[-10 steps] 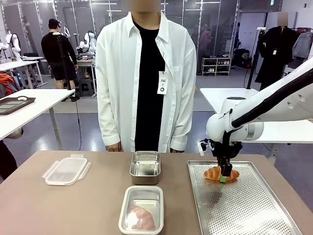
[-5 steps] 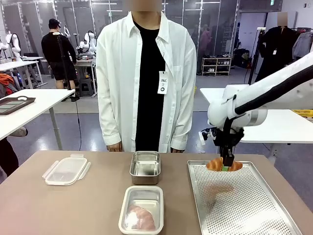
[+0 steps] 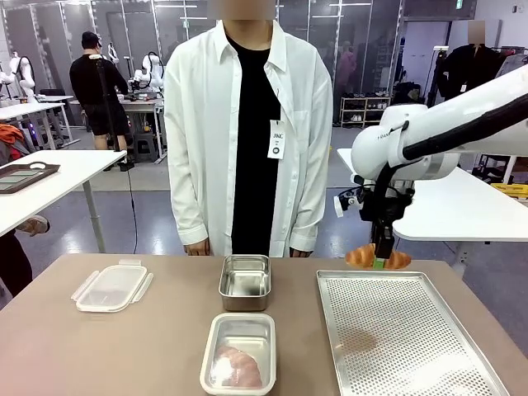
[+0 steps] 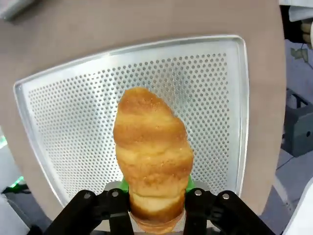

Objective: Place the bread into the airtight container.
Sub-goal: Pick up a Butter Roll and place it into an empty Airtight Container.

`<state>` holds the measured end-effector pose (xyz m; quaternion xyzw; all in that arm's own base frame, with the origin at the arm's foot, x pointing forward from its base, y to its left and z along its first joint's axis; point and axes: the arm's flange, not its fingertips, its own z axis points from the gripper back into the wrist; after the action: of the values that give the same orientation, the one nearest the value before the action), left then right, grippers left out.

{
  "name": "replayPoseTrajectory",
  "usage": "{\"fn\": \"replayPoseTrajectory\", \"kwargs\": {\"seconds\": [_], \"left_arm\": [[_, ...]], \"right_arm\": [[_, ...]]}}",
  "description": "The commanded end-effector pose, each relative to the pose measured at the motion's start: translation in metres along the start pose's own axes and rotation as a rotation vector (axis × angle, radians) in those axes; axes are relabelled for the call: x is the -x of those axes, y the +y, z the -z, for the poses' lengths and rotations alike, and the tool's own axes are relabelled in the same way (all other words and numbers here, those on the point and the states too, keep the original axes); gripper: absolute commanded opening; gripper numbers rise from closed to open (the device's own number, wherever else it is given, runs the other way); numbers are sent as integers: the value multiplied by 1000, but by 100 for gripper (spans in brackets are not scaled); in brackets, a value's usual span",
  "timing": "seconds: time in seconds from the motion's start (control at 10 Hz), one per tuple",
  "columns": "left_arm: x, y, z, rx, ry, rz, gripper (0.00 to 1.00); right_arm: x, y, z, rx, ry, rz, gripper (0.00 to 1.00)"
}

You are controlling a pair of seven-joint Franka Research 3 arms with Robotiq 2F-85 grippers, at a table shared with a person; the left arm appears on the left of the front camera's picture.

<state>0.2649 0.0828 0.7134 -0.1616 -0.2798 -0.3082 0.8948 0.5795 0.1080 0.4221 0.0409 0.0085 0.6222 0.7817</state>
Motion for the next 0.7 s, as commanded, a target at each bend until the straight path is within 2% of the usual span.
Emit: {"fn": "replayPoseTrajectory", "kwargs": {"seconds": [0.0,0.3,0.6], "left_arm": [[-1,0,-2,7,0,17,100],[-1,0,-2,7,0,17,100],[-1,0,-2,7,0,17,100]], "right_arm": [[-51,22,-12,22,-10,11,40],[-134,44,-9,46,-9,-20,40],[-216,70,0,68,-22,10,40]]}}
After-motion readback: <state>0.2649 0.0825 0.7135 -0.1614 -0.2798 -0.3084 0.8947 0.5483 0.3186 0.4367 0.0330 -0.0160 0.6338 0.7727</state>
